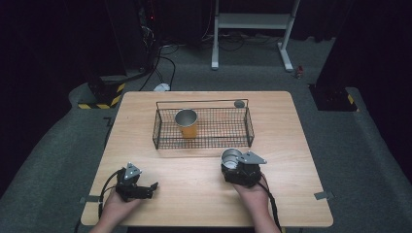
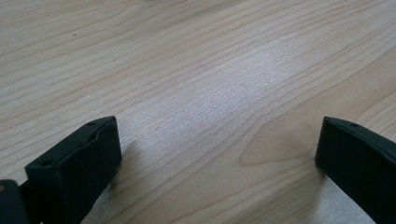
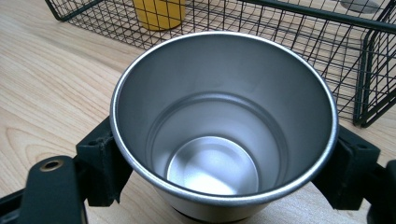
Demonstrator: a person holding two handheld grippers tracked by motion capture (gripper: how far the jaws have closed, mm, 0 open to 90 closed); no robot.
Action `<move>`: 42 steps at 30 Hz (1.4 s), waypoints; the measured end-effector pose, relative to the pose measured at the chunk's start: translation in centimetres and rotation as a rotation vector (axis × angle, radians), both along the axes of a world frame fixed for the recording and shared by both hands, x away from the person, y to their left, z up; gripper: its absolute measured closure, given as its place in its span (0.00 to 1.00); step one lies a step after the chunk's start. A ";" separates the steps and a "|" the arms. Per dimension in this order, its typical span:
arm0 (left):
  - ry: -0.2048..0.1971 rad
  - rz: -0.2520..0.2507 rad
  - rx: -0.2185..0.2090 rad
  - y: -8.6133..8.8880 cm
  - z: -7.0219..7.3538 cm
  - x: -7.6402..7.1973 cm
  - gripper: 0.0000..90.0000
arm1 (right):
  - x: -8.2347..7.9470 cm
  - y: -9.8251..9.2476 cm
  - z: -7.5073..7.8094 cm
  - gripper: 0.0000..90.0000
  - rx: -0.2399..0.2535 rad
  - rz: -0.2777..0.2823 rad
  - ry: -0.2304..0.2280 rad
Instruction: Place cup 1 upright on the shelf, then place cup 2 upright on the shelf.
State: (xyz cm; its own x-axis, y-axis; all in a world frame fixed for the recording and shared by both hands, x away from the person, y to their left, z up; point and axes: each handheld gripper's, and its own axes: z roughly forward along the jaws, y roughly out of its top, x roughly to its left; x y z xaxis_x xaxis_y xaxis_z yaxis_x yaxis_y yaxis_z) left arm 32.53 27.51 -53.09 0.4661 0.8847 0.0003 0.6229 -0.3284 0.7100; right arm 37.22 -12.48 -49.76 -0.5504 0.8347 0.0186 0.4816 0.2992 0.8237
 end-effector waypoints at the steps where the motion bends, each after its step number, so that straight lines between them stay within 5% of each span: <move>1: 0.000 0.000 0.000 0.0 0.0 0.0 0.01 | 0.0 0.0 0.0 0.20 0.000 0.000 0.000; 24: -0.002 0.007 0.002 -0.1 0.0 0.1 0.00 | -0.5 -0.3 2.3 0.20 0.032 -0.017 -0.054; 42: -0.001 0.004 0.002 -0.2 0.0 0.3 0.00 | 0.3 -0.2 4.7 0.20 0.013 -0.031 -0.084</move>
